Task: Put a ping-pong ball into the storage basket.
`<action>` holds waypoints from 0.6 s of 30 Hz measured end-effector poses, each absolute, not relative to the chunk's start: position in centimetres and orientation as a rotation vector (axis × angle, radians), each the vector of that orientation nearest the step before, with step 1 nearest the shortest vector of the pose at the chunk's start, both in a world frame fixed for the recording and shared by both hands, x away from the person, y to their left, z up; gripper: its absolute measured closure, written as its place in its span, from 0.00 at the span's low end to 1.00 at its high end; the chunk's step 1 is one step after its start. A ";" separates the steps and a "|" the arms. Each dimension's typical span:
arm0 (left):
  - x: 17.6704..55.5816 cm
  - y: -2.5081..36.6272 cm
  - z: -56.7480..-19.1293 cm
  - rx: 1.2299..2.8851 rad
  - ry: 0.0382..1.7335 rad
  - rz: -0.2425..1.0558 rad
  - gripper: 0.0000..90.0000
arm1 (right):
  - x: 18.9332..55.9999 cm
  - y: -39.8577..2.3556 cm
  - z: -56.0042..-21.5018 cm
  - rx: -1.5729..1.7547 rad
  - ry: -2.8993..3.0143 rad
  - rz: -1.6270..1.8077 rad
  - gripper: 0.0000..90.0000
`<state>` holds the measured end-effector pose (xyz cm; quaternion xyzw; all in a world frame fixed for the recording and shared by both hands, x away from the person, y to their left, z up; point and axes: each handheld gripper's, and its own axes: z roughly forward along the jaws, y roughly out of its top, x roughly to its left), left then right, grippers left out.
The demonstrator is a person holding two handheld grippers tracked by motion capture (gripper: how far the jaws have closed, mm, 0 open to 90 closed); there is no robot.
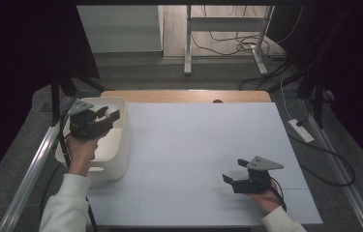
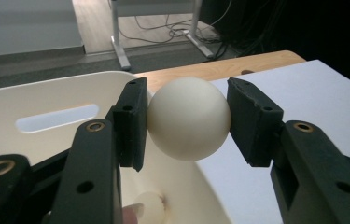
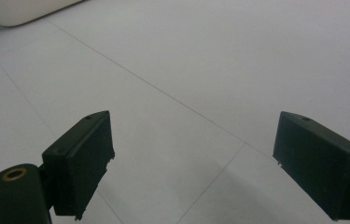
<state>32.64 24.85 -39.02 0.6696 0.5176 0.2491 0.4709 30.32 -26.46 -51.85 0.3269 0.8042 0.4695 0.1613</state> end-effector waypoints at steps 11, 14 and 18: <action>32.8 26.1 -39.5 1.643 1.324 0.619 0.56 | 30.3 -26.4 -51.9 0.934 2.298 1.335 0.13; 32.9 26.2 -39.7 1.650 1.333 0.614 0.56 | 30.3 -26.4 -51.9 0.932 2.297 1.336 0.13; 33.2 26.1 -40.0 1.672 1.350 0.596 0.56 | 30.3 -26.4 -51.9 0.934 2.297 1.335 0.13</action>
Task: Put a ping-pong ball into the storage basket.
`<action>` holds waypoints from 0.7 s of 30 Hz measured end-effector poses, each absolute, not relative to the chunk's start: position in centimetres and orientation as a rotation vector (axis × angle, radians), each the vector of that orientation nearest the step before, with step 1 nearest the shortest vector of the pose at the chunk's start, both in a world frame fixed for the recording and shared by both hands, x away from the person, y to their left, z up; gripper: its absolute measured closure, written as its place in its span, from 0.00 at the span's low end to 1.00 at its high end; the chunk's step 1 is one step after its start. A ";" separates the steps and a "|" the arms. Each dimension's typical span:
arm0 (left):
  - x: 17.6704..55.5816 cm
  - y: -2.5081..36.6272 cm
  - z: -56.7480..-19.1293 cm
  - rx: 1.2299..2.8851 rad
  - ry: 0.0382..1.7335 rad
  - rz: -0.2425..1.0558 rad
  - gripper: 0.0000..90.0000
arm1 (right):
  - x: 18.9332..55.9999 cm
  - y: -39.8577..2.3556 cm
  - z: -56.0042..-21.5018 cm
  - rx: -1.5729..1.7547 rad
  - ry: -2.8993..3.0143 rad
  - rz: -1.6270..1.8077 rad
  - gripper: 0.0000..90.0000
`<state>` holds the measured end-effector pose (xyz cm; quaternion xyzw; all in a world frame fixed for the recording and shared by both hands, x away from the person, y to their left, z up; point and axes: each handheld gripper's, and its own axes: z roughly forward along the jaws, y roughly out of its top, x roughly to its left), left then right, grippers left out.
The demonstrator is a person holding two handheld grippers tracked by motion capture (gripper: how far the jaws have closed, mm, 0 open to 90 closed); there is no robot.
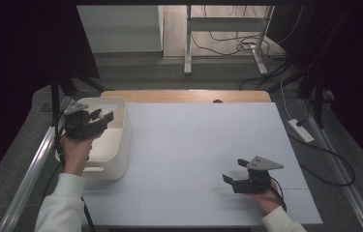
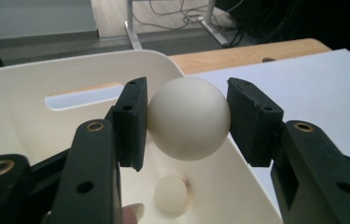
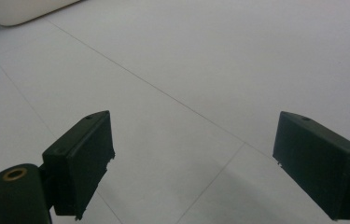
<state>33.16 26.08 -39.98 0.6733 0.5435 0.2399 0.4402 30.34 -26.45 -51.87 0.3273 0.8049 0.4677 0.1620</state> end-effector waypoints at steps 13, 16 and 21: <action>33.6 26.0 -40.4 1.718 1.390 0.540 0.56 | 30.3 -26.5 -51.9 0.937 2.296 1.333 0.13; 33.6 26.0 -40.4 1.722 1.386 0.540 0.56 | 30.3 -26.5 -51.9 0.941 2.296 1.332 0.13; 33.5 26.0 -40.3 1.716 1.383 0.546 0.56 | 30.3 -26.5 -51.9 0.941 2.295 1.332 0.13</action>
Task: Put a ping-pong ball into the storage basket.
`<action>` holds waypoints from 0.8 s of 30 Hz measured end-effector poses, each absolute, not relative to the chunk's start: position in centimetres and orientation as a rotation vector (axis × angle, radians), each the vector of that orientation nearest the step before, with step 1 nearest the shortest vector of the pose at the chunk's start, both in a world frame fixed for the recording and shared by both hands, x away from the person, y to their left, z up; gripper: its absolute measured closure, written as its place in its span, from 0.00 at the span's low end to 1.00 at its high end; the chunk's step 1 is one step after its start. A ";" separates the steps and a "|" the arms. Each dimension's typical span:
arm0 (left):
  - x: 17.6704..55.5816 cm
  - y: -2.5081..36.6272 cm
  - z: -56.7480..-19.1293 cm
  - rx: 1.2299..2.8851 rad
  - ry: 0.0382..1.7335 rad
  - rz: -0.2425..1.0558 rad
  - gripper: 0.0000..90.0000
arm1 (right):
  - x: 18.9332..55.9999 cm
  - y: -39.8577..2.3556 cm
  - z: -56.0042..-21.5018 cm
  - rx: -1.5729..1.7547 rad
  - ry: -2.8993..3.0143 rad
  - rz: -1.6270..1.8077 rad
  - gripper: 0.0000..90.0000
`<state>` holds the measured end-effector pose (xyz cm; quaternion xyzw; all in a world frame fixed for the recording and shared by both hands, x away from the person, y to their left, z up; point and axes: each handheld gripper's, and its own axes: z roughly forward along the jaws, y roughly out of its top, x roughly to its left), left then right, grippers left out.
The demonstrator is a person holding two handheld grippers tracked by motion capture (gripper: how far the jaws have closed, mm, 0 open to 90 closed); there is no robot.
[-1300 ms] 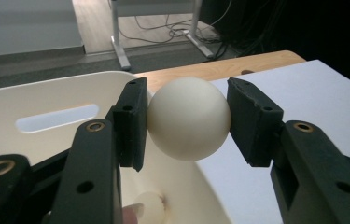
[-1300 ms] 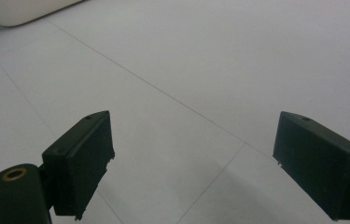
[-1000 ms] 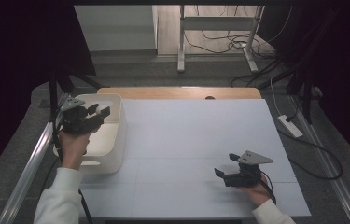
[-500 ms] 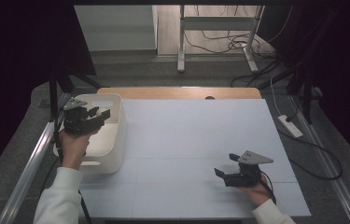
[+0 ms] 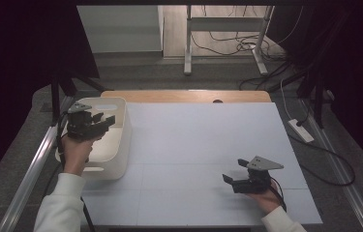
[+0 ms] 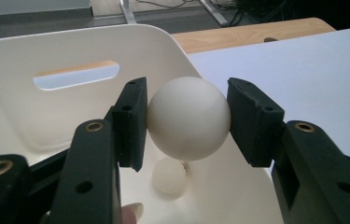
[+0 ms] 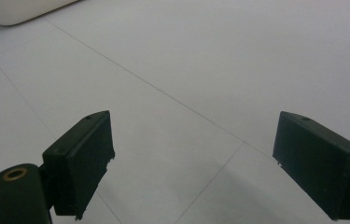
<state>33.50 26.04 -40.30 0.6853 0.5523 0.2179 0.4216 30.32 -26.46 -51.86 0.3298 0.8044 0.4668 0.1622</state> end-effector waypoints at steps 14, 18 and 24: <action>33.0 25.7 -39.4 1.692 1.371 0.571 0.27 | 30.3 -26.5 -51.9 0.937 2.295 1.332 0.13; 32.6 25.2 -39.1 1.684 1.337 0.542 0.26 | 30.3 -26.5 -51.9 0.935 2.294 1.332 0.13; 31.7 23.9 -38.5 1.702 1.253 0.499 0.24 | 30.3 -26.5 -51.9 0.936 2.293 1.334 0.13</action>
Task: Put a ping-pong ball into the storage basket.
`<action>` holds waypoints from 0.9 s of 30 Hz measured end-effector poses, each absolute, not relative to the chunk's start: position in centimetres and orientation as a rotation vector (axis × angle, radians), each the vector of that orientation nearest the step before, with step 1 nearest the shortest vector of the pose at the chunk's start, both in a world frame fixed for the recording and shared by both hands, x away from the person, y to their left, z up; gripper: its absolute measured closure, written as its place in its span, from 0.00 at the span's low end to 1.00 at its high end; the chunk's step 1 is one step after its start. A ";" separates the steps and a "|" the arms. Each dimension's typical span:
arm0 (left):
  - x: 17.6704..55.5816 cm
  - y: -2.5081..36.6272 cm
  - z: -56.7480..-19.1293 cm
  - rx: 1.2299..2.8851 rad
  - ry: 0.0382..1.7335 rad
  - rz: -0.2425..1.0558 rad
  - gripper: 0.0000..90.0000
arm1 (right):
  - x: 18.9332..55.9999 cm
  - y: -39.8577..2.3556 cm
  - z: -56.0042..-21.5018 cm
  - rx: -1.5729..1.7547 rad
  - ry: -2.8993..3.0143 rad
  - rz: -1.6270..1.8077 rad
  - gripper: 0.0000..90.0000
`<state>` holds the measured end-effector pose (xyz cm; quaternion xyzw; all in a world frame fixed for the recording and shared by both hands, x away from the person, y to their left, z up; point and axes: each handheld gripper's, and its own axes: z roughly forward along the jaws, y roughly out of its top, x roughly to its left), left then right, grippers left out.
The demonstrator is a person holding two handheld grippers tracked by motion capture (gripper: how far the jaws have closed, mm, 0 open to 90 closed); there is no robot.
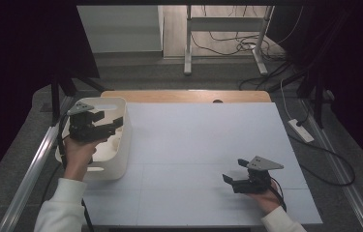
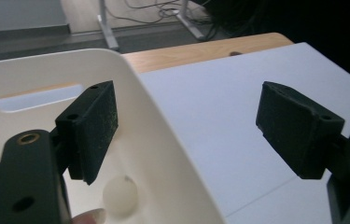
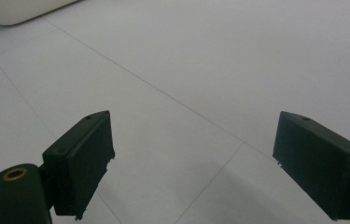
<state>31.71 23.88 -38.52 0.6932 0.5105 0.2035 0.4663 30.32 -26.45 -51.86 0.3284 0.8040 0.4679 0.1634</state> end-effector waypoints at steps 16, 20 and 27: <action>29.1 19.6 -39.0 1.765 1.035 0.434 0.22 | 30.3 -26.5 -51.8 0.931 2.291 1.331 0.13; 28.5 18.5 -39.3 1.779 0.992 0.428 0.22 | 30.3 -26.4 -51.8 0.930 2.292 1.329 0.13; 27.3 16.7 -40.1 1.803 0.937 0.389 0.22 | 30.2 -26.5 -51.8 0.932 2.291 1.330 0.13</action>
